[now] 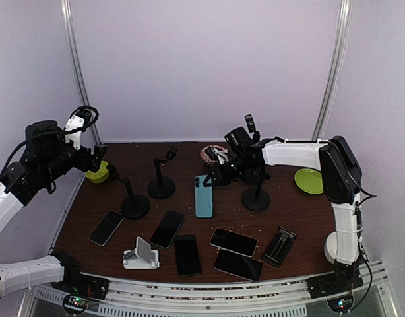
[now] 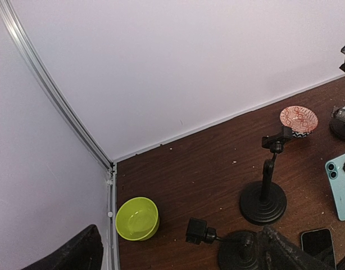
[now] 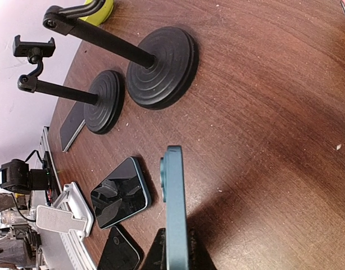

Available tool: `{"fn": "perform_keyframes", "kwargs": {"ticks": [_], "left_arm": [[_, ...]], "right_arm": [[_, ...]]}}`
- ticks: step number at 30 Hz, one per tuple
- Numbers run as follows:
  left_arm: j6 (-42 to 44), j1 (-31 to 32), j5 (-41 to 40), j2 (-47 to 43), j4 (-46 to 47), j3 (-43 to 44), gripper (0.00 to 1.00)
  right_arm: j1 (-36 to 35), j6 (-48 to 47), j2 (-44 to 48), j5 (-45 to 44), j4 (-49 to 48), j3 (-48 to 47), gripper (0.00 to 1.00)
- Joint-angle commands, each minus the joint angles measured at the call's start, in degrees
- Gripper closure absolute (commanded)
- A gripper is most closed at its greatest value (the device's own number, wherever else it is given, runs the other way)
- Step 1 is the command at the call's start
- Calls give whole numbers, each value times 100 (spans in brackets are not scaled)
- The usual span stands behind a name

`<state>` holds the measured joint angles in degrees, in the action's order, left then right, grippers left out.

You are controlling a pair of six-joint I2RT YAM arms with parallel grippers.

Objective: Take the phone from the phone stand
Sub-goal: Place the phone at the center of the board.

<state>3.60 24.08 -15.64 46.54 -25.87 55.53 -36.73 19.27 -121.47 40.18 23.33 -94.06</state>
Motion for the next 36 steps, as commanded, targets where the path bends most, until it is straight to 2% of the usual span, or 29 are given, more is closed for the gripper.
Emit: {"fn": "perform_keyframes", "kwargs": {"ticks": [1, 10, 17, 36], "left_arm": [[89, -16, -27, -32, 90, -51, 3], [89, -8, -44, -64, 83, -60, 3], [89, -8, -35, -79, 86, -68, 3], [42, -7, -77, -95, 90, -68, 3]], "right_arm": [[93, 46, -124, -142, 56, 79, 89], [190, 60, -217, -342, 283, 59, 75], [225, 71, -161, -450, 352, 109, 69], [173, -164, 422, -1482, 1126, 49, 31]]}}
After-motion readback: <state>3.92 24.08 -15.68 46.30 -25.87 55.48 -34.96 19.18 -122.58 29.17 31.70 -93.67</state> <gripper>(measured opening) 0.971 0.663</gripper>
